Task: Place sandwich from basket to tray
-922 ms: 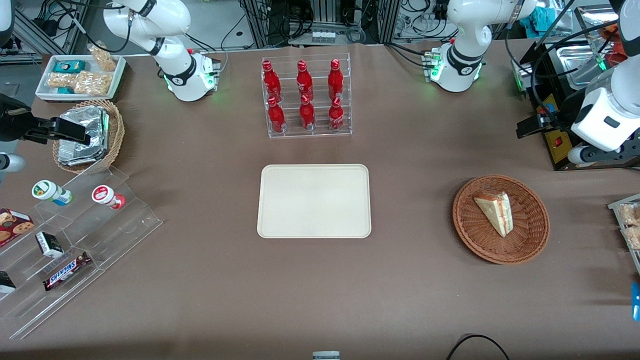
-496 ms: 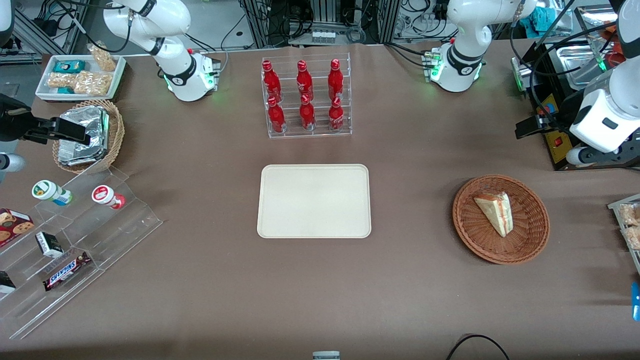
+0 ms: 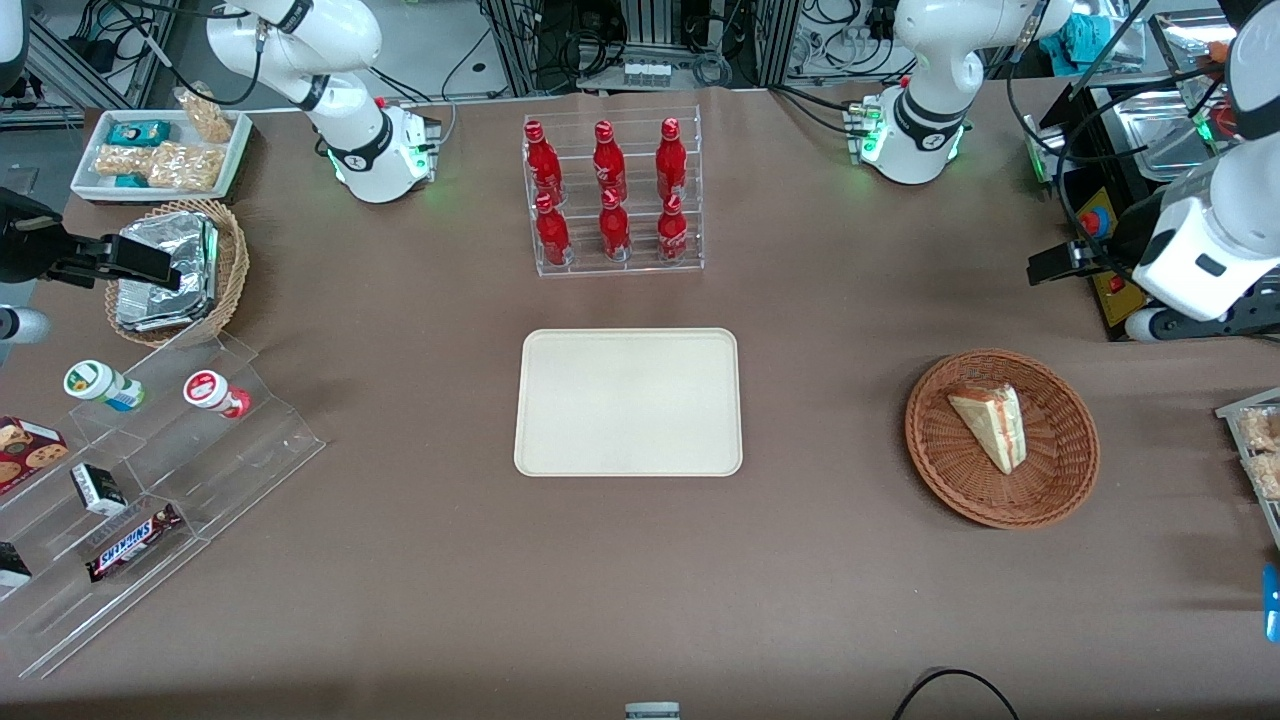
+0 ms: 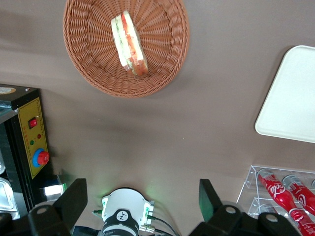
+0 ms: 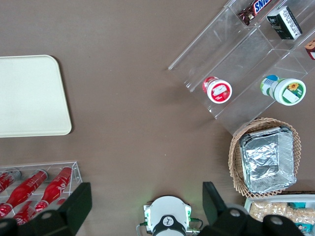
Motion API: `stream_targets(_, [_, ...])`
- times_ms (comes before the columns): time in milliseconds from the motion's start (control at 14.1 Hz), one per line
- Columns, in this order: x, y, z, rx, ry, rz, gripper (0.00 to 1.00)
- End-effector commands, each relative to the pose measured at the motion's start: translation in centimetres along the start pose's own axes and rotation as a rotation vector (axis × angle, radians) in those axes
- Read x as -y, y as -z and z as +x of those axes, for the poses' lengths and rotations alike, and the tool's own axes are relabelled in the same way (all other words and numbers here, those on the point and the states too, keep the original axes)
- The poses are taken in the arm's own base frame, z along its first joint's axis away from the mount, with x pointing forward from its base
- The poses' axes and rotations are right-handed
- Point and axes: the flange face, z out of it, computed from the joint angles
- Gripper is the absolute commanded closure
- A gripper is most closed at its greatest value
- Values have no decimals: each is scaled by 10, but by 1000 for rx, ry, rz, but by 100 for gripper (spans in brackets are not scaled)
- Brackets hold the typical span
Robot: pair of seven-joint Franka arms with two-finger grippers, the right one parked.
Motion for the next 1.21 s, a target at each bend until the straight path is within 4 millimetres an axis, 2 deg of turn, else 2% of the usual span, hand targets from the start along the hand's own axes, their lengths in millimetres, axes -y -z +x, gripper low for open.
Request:
stream_targets(0, [23, -33, 19, 53, 61, 3, 0])
stream_targets(71, [27, -54, 29, 79, 74, 8, 0])
stream_targets(284, [39, -122, 53, 3, 100, 19, 0])
stream_targets(638, [52, -207, 73, -131, 126, -15, 0])
stream_targets(922, [61, -259, 92, -205, 144, -39, 0])
stream_targets(1135, [60, -283, 106, -221, 154, -55, 0])
